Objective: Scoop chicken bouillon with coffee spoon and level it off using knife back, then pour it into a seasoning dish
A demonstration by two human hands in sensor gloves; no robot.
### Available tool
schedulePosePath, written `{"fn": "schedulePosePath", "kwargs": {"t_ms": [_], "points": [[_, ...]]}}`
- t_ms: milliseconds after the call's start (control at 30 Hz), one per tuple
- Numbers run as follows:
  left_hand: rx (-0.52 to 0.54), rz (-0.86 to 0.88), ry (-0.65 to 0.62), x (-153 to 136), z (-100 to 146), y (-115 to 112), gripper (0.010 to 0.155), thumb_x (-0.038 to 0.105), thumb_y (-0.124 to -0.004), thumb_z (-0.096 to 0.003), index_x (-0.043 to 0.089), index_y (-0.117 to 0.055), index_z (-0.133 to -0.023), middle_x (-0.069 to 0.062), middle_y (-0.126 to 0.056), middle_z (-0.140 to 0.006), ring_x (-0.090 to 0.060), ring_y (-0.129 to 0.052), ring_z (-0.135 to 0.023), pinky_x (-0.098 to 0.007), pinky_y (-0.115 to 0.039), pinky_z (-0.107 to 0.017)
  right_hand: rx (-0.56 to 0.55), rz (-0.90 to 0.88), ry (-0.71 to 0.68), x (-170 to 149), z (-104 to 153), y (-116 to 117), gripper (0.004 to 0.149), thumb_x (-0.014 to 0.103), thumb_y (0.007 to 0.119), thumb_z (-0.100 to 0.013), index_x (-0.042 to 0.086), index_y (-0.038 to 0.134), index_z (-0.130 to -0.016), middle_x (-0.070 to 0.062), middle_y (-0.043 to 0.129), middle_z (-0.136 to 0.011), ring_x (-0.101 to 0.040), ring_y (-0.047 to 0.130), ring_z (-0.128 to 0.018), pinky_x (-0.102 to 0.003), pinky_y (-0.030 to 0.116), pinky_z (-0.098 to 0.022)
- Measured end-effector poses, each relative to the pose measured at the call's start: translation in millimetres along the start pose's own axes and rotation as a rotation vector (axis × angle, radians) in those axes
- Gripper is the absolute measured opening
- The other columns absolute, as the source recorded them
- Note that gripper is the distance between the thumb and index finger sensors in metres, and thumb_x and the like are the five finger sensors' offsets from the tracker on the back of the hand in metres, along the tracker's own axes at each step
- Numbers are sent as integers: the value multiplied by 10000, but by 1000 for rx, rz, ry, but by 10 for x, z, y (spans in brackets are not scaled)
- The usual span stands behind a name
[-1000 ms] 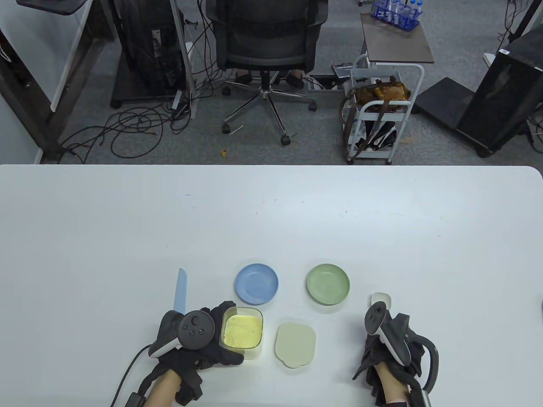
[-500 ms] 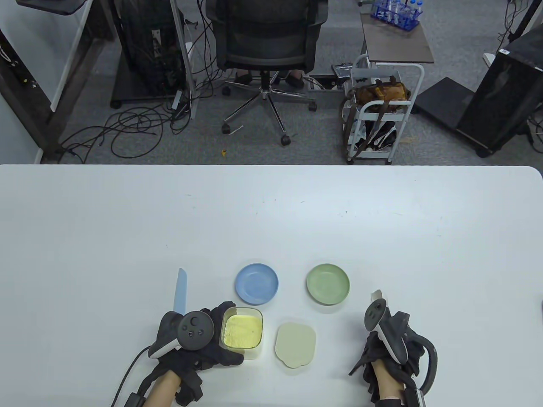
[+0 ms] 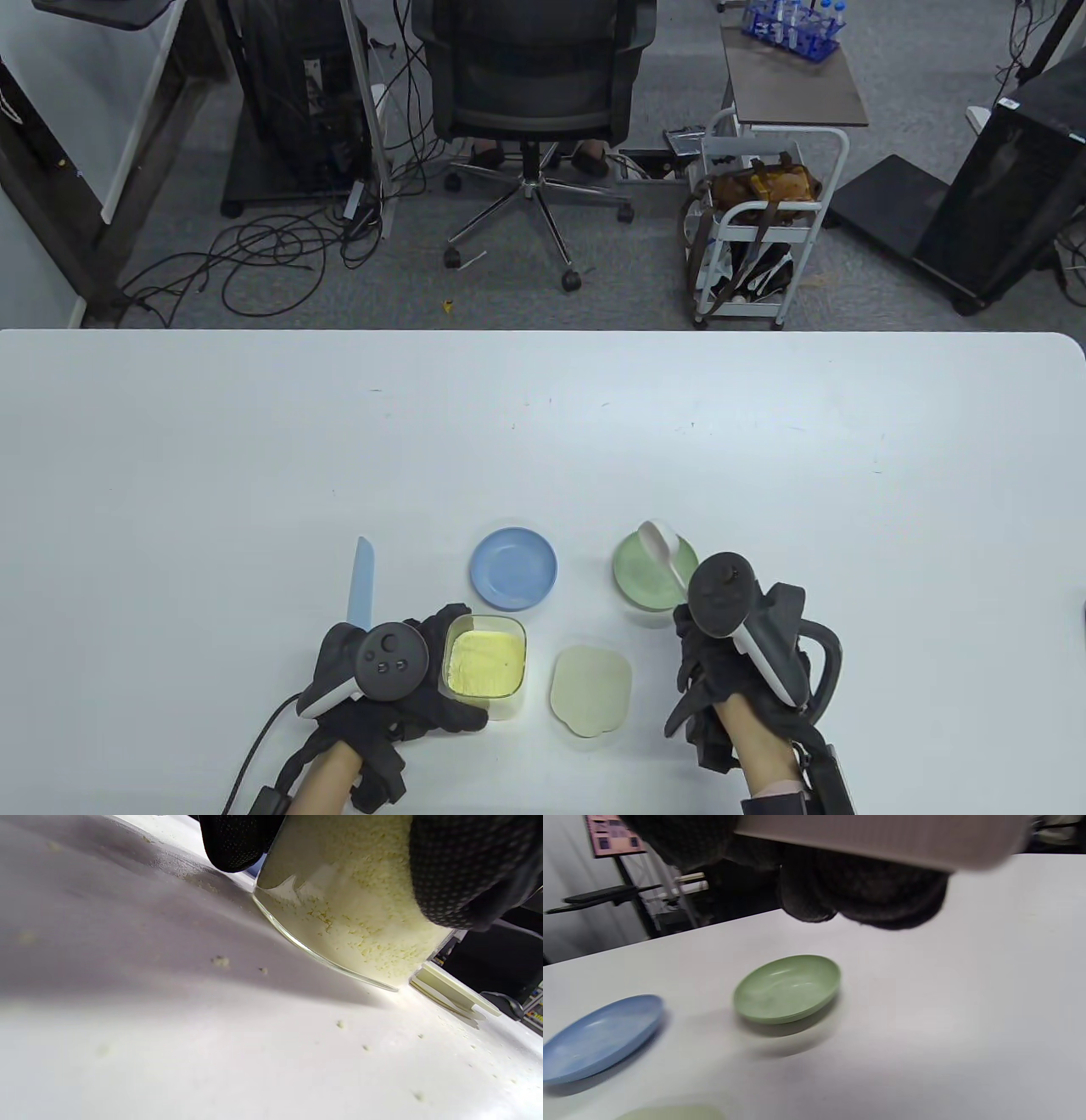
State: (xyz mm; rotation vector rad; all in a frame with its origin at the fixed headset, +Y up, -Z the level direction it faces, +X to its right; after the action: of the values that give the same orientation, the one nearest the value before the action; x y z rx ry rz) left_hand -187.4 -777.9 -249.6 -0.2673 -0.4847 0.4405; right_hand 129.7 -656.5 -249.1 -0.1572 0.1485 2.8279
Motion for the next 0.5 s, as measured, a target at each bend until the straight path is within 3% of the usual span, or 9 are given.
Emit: {"fn": "schedulePosePath", "kwargs": {"t_ms": [233, 500], "points": [[-2, 1, 1, -1, 0, -3, 1195, 615, -960, -255, 123, -239, -1072, -131, -548, -1084, -301, -689, -1022, -602, -418, -775, 77, 75, -325, 578, 182, 220, 372, 322, 834, -344, 141, 778, -664, -142, 970, -463, -297, 964, -292, -485, 726, -275], [-2, 1, 1, -1, -1, -3, 1198, 616, -960, -252, 122, -239, -1072, -132, -547, -1084, -303, -689, -1020, -601, -419, -774, 18, 199, -443, 912, 232, 404, 382, 307, 888, -306, 165, 788, -646, -145, 931, -439, -242, 912, -244, -461, 719, -267]]}}
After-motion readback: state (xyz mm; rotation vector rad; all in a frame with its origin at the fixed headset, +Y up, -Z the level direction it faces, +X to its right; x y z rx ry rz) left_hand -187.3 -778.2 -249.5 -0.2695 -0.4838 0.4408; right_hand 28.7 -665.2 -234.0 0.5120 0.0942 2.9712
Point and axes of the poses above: the tracker on the back of each hand, its own x axis roughly to the thumb side, its own z axis roughly from the fingertips to the wrist, y = z × x, the point moved 1 cm from there along -z, roughly from the wrist to the fingertips
